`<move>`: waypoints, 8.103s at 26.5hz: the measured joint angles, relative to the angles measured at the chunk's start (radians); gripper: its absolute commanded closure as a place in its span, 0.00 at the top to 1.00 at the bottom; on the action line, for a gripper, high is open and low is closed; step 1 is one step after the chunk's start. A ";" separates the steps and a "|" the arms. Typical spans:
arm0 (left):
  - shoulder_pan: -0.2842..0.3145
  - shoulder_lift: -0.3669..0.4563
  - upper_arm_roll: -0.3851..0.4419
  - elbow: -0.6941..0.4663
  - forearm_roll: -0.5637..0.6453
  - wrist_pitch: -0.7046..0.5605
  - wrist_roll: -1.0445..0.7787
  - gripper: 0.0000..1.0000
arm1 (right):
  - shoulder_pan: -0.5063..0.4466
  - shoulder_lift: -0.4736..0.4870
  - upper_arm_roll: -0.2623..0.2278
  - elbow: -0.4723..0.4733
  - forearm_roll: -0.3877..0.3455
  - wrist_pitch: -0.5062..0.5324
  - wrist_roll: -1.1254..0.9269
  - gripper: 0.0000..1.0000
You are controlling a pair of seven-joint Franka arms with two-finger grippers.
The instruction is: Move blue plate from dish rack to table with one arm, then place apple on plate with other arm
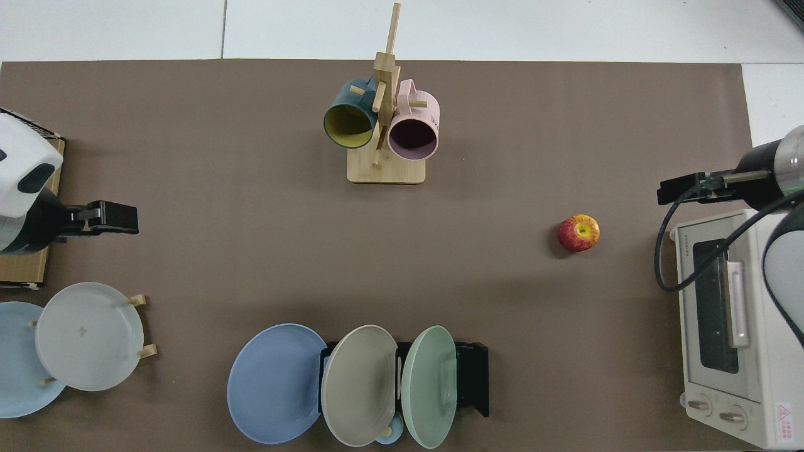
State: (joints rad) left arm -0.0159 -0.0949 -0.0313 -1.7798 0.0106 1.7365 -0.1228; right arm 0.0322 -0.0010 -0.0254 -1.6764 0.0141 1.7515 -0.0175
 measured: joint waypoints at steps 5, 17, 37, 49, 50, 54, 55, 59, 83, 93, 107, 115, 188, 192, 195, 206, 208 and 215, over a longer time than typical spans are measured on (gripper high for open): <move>0.000 0.000 0.000 -0.001 0.000 -0.001 0.008 1.00 | 0.000 0.000 0.000 0.000 0.000 0.000 0.000 1.00; 0.000 0.000 0.000 -0.001 0.000 -0.003 0.009 1.00 | 0.000 0.000 0.000 0.000 0.000 0.000 0.000 1.00; 0.000 0.000 0.000 -0.001 0.000 -0.004 0.011 0.99 | 0.000 0.000 0.000 0.000 0.000 0.000 0.000 1.00; -0.002 -0.062 -0.038 -0.121 0.053 -0.009 0.016 0.96 | 0.000 0.000 0.000 0.000 0.000 0.000 0.000 1.00; -0.002 -0.077 -0.049 -0.141 0.066 -0.008 0.012 0.96 | 0.000 0.000 0.000 0.000 0.000 0.000 0.000 1.00; -0.003 -0.154 -0.129 -0.242 0.112 0.015 -0.056 0.95 | 0.000 0.000 0.000 0.000 0.000 0.000 0.000 1.00; -0.003 -0.179 -0.157 -0.278 0.126 0.034 -0.091 0.95 | 0.000 0.000 0.000 0.000 0.000 0.000 0.000 1.00; -0.006 -0.290 -0.277 -0.452 0.158 0.123 -0.250 0.95 | 0.000 0.000 0.000 0.000 0.000 0.000 0.000 1.00; -0.094 -0.462 -0.402 -0.844 0.067 0.282 -0.439 0.68 | 0.000 0.000 0.000 0.000 0.000 0.000 0.000 1.00; -0.055 -0.451 -0.389 -0.845 -0.022 0.264 -0.288 0.05 | 0.000 0.000 0.000 0.000 0.000 0.000 0.000 1.00; -0.053 -0.459 -0.414 -0.764 -0.021 0.141 -0.281 0.00 | 0.000 0.000 0.000 0.000 0.000 0.000 0.000 1.00; -0.049 -0.459 -0.540 -0.684 0.071 0.025 -0.397 0.00 | 0.000 0.000 0.000 0.000 0.000 0.000 0.000 1.00; 0.050 0.206 -0.479 -0.429 -0.172 0.677 -0.539 1.00 | 0.000 0.000 -0.001 0.000 0.000 0.000 0.000 1.00; 0.062 0.188 -0.434 -0.339 -0.032 0.498 -0.539 1.00 | 0.000 0.000 -0.001 0.000 0.000 0.000 0.000 1.00; 0.095 0.165 -0.413 -0.290 0.011 0.424 -0.530 1.00 | 0.000 0.000 -0.001 0.000 0.000 0.000 0.000 1.00; 0.169 0.061 -0.297 -0.125 0.020 0.150 -0.263 1.00 | 0.021 0.007 0.020 -0.020 0.000 0.034 0.003 1.00; 0.169 0.053 -0.253 -0.094 0.021 0.114 -0.205 1.00 | 0.025 0.018 0.020 -0.038 0.000 0.059 0.005 1.00; 0.169 0.033 -0.125 -0.031 0.018 0.035 -0.011 1.00 | 0.048 0.069 0.020 -0.144 0.000 0.183 0.016 1.00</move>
State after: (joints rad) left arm 0.1528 -0.0619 -0.1562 -1.8106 0.0283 1.7718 -0.1340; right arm 0.0803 0.0678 -0.0053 -1.8203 0.0144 1.9349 -0.0019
